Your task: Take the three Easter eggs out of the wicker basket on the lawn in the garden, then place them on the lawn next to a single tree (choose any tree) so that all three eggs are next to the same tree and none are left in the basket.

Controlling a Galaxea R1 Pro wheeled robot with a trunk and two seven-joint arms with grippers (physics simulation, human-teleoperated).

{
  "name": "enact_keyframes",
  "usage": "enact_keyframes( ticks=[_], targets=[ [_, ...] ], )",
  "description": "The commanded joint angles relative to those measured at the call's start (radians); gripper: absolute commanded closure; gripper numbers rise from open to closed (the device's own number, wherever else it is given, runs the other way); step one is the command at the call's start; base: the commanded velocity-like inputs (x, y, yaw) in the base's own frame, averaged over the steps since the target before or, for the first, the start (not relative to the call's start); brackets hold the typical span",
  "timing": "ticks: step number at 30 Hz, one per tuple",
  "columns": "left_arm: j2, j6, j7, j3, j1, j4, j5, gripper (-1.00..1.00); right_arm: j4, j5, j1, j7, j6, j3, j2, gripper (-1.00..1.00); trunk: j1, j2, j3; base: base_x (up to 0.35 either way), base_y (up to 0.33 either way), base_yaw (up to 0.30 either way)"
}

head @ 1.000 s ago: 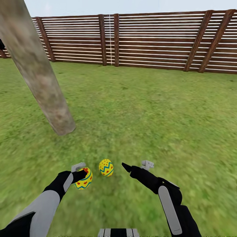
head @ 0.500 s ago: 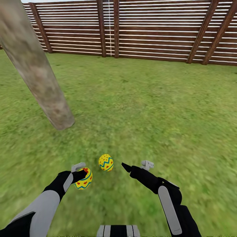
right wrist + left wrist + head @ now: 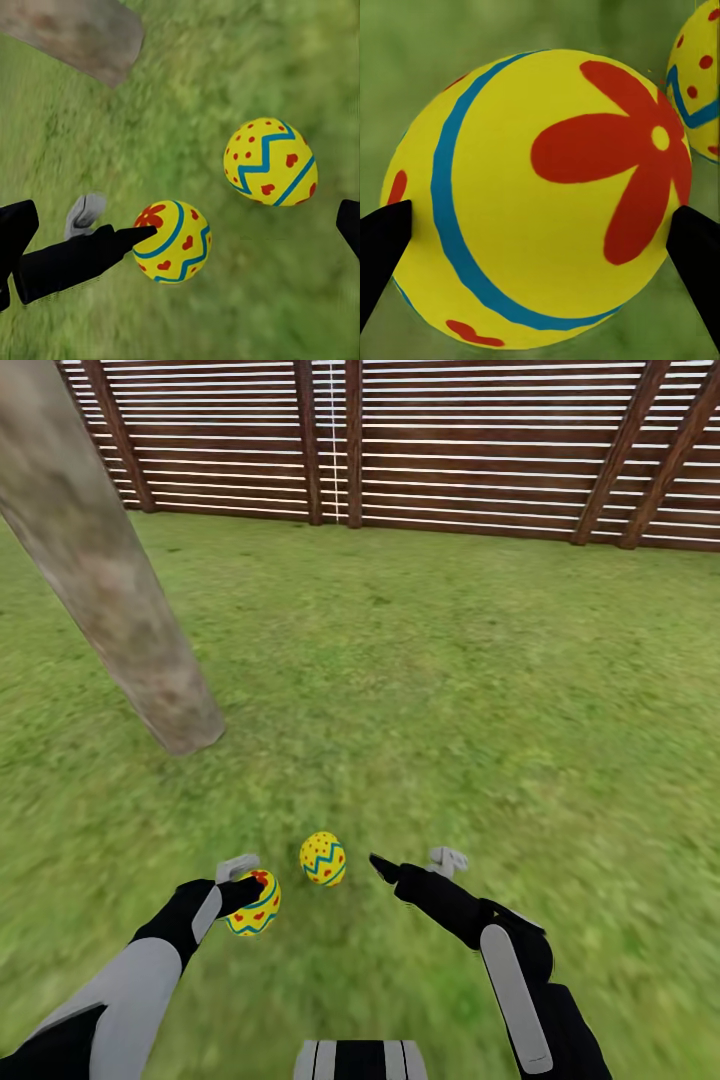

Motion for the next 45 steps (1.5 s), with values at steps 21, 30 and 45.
enact_keyframes(
  ticks=[21,30,45],
  targets=[
    [0.0,0.006,-0.006,0.009,-0.001,-0.002,-0.005,1.0,-0.001,0.002,0.0,0.004,0.005,-0.002,0.001,-1.0,0.0,0.0,-0.001,0.192,0.01,0.0],
    [-0.009,0.004,-0.006,0.008,-0.001,-0.002,-0.005,-1.0,-0.001,0.0,0.0,0.007,0.002,-0.006,0.01,-1.0,0.003,-0.002,-0.024,0.0,0.0,0.0],
    [-0.007,0.004,-0.006,0.009,-0.001,-0.002,-0.005,-1.0,-0.001,-0.001,0.0,0.006,0.002,-0.004,-0.004,-1.0,0.003,-0.002,-0.024,0.0,0.0,0.0]
  ],
)
